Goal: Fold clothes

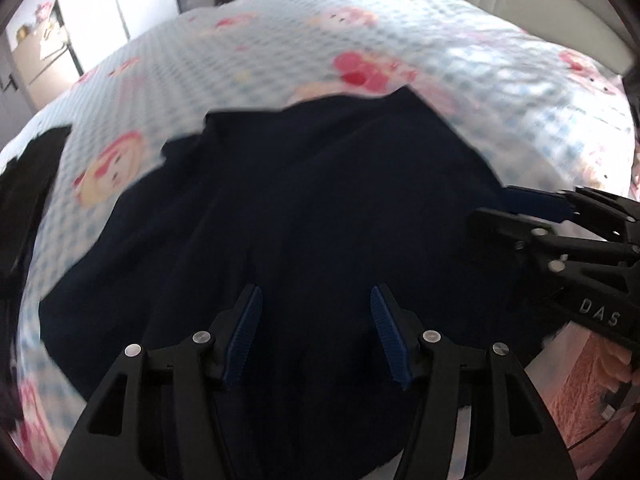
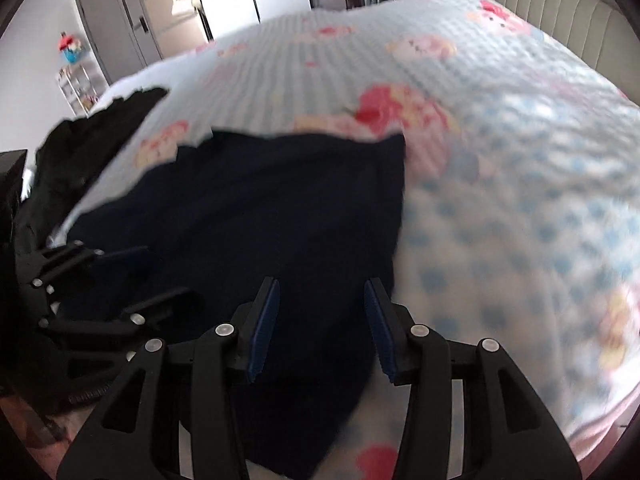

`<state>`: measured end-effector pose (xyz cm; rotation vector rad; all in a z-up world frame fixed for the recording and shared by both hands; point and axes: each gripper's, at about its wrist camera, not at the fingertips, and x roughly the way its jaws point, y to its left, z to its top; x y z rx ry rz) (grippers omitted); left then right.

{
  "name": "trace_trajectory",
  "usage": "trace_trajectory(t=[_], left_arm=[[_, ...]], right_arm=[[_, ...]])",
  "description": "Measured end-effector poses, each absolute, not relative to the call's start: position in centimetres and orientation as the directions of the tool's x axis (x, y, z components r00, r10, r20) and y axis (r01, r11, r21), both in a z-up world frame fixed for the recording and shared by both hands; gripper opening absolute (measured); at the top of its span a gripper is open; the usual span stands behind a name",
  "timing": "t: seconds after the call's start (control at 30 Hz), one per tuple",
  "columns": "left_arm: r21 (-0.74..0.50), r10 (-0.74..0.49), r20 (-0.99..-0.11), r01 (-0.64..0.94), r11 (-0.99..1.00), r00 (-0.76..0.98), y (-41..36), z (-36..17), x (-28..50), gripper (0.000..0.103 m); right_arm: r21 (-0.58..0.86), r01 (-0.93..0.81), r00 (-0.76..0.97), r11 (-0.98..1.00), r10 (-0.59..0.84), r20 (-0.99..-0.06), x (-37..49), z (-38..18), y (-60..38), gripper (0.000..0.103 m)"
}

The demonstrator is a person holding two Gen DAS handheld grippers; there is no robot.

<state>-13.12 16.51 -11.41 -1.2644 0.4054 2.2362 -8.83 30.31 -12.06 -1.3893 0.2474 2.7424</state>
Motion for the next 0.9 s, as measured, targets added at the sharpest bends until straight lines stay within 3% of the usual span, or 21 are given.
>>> trace_trajectory(t=[0.2,0.4,0.6,0.7,0.77,0.9], left_arm=[[-0.161,0.381,-0.821,-0.469,-0.868,-0.425,14.0,-10.6,-11.7,0.059],[-0.042,0.238,-0.88,-0.431,-0.902,-0.412,15.0,-13.1,-10.0,0.058],[-0.174,0.346,-0.826,-0.383,-0.907,-0.445,11.4,-10.7,-7.8,0.059],[-0.234,0.384,-0.788,-0.343,-0.91,-0.481,10.2,-9.6,-7.6,0.059],[-0.235,0.379,-0.793,-0.334,-0.913,-0.477,10.1,-9.7,-7.9,0.059],[-0.197,0.333,-0.818,-0.315,-0.928,-0.47,9.8,-10.8,-8.0,0.059]], right_arm=[[0.181,-0.205,-0.634,-0.962,-0.01,-0.774,-5.9,-11.9,31.4,0.045],[0.043,-0.131,-0.555,-0.991,0.037,-0.831,-5.8,-14.0,29.3,0.044],[0.101,-0.188,-0.563,-0.977,0.023,-0.826,-4.4,-13.3,31.2,0.044],[0.141,-0.168,-0.63,-0.976,-0.004,-0.776,-3.5,-11.7,29.9,0.044],[0.17,-0.137,-0.673,-0.976,-0.034,-0.739,-3.1,-10.9,28.9,0.044],[0.084,-0.084,-0.629,-0.993,-0.013,-0.778,-3.1,-12.4,26.7,0.044]])
